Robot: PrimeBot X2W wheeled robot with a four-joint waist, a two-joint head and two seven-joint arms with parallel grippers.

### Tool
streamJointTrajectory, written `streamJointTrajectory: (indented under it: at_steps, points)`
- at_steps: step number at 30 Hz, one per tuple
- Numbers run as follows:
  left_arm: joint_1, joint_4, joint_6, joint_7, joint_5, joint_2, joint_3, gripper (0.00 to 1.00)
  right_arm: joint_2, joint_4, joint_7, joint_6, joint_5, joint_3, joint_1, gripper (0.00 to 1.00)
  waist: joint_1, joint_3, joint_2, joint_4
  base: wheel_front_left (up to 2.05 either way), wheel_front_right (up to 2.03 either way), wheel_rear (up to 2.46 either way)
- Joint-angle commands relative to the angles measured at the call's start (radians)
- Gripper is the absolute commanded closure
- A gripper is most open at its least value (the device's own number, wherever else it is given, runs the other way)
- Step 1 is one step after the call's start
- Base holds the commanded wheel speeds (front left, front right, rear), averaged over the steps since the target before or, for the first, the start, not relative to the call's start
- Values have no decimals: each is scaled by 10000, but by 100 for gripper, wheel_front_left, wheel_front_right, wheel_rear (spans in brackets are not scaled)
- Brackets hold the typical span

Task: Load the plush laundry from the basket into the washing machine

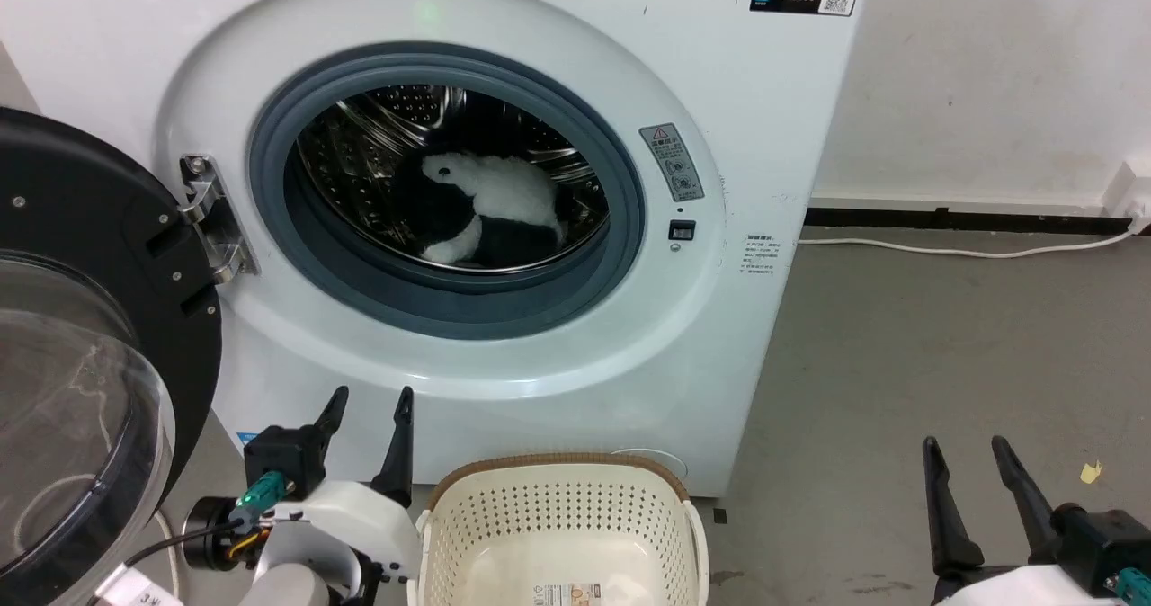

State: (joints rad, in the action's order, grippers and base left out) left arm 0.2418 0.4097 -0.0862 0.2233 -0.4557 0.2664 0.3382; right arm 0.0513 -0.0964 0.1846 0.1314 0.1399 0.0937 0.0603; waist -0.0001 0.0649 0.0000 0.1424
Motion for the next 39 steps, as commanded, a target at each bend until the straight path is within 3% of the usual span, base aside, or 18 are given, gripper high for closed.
streamJointTrajectory:
  at_steps: [1,15,39]
  points:
    - [-203,-120,-56,26,-50,27,-32,0,-11,-71,75,-7,-22,30,205,0,1,18,0,9,0,0,0]
    - [-1630,-1478,-559,231,-288,113,-395,0,-11,-356,297,-7,265,-163,526,0,1,76,0,-69,0,0,0]
    - [-1951,-2260,-722,177,-178,294,-182,0,-11,-202,182,-7,402,-251,587,0,1,-48,0,-142,0,0,0]
